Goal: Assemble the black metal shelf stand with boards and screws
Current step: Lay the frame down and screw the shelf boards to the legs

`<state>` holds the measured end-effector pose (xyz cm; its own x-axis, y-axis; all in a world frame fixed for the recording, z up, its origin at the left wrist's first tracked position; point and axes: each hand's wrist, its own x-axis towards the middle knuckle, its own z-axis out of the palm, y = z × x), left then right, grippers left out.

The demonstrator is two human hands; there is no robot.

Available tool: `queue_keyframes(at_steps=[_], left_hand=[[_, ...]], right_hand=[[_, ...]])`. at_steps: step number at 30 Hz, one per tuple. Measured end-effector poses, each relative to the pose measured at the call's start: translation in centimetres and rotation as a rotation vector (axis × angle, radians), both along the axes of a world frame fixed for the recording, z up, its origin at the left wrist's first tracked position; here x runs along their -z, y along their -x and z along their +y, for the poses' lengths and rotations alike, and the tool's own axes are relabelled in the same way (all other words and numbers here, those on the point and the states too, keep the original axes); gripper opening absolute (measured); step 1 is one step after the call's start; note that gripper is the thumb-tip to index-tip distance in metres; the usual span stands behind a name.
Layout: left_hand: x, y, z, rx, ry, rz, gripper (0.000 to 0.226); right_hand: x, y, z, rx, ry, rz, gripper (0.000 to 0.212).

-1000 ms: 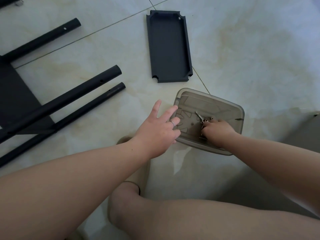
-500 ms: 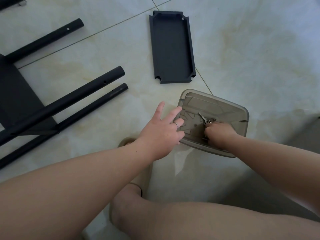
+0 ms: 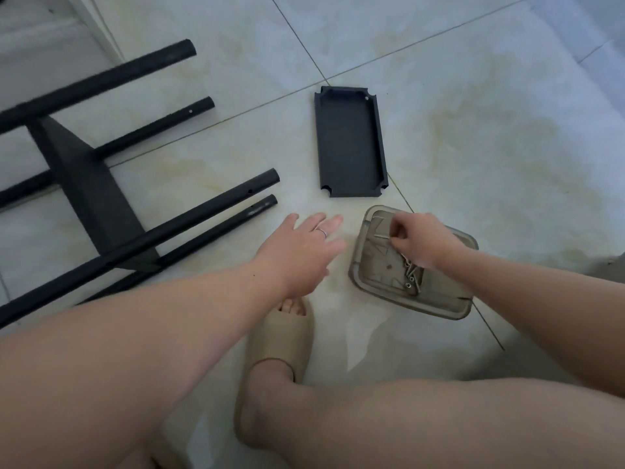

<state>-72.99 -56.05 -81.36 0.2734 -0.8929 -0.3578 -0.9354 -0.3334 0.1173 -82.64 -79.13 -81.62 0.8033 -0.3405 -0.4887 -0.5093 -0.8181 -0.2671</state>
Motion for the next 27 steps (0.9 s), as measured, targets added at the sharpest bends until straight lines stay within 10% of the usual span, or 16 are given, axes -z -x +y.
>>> queue_keyframes(at_steps=[15, 27], left_hand=[[-9.9, -9.2, 25.9, -0.672, -0.132, 0.038, 0.042], [-4.2, -11.4, 31.2, -1.187, 0.166, 0.542, 0.036]], right_hand=[[-10.4, -12.9, 23.8, -0.175, -0.313, -0.163, 0.017], [-7.5, -16.1, 33.2, -0.130, -0.593, -0.125, 0.017]])
